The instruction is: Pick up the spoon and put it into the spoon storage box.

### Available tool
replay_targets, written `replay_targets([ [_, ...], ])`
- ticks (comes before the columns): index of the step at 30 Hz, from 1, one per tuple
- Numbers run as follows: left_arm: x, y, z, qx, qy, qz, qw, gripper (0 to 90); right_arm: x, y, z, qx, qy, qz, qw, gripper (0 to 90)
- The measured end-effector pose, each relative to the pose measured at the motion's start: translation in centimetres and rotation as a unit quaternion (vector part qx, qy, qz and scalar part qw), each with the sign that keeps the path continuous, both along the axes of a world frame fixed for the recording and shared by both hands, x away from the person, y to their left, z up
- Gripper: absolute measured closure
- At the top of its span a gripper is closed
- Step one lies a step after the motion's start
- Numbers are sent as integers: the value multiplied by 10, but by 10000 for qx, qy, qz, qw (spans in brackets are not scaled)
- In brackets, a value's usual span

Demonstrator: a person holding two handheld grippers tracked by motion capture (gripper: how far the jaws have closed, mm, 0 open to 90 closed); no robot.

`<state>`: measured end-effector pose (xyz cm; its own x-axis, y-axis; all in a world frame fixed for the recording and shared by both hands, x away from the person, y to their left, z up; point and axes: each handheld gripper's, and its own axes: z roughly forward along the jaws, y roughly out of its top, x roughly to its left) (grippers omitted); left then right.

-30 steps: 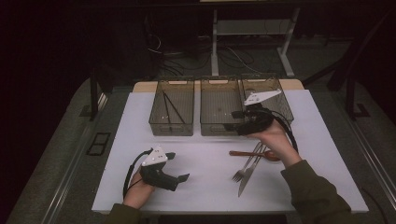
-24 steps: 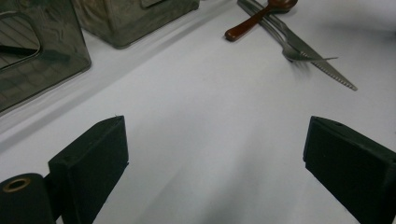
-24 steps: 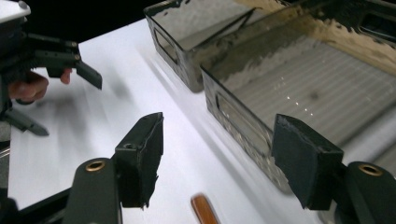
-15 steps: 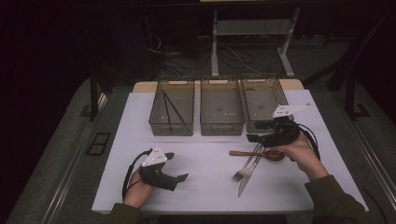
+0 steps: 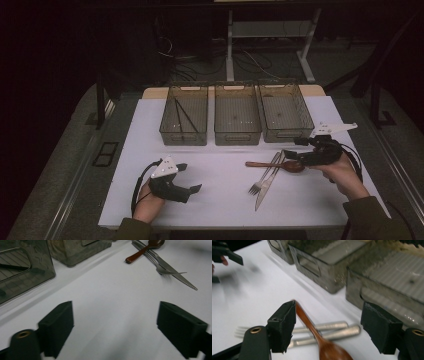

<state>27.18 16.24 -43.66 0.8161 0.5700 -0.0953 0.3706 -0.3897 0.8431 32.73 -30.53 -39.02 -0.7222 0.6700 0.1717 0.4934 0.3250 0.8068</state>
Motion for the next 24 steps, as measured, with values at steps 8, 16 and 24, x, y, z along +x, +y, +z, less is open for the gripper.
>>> replay_targets([
  [8, 0, 0, 0, 29, 7, 47, 10000, 133, -12, -29, -17, -66, 179, -300, 9994, 290],
  [16, -1, 0, 0, 69, -12, 60, 10000, 127, -12, -35, -41, -261, 492, -371, 9978, 343],
  [24, 0, -1, -1, 67, -25, 58, 10000, 124, -3, -34, -58, -322, 710, -306, 9965, 392],
])
